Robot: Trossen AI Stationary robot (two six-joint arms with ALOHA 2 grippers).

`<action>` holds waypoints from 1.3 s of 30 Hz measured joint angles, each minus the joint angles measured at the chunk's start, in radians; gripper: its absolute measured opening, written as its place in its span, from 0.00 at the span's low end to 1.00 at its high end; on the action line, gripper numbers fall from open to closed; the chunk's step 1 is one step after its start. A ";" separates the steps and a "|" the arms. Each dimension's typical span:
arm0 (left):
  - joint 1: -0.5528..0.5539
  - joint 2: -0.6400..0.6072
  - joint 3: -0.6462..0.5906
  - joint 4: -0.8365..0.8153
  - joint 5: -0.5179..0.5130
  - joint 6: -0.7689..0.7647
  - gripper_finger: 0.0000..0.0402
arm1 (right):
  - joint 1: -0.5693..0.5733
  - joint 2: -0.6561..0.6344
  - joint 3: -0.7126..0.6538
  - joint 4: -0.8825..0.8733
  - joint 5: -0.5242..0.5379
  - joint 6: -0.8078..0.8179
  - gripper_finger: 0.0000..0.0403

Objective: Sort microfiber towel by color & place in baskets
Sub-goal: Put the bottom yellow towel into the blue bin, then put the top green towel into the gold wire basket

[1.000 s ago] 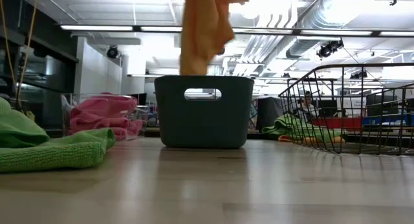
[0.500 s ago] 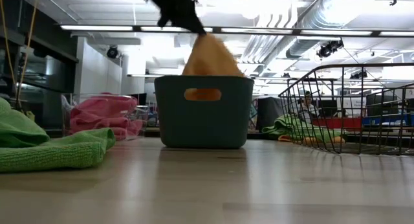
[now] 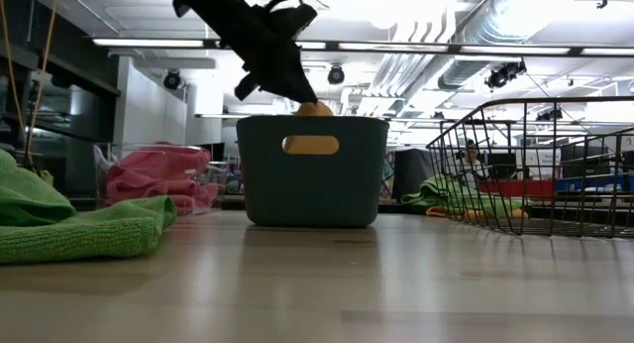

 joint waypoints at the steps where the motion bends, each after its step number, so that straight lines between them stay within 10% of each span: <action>1: 0.003 0.007 0.010 -0.017 0.016 0.005 0.02 | 0.000 0.000 0.000 0.000 0.000 0.006 0.62; 21: 0.026 -0.079 0.304 -0.481 0.100 0.227 0.50 | -0.207 0.000 0.000 -0.060 0.051 0.313 0.62; 31: 0.032 -0.449 0.021 -0.265 0.106 0.174 0.50 | -0.591 -0.053 -0.247 -0.130 -0.095 0.301 0.62; 39: 0.038 -0.631 -0.227 0.005 0.041 0.031 0.50 | -0.888 -0.148 -0.710 0.346 -0.254 0.235 0.62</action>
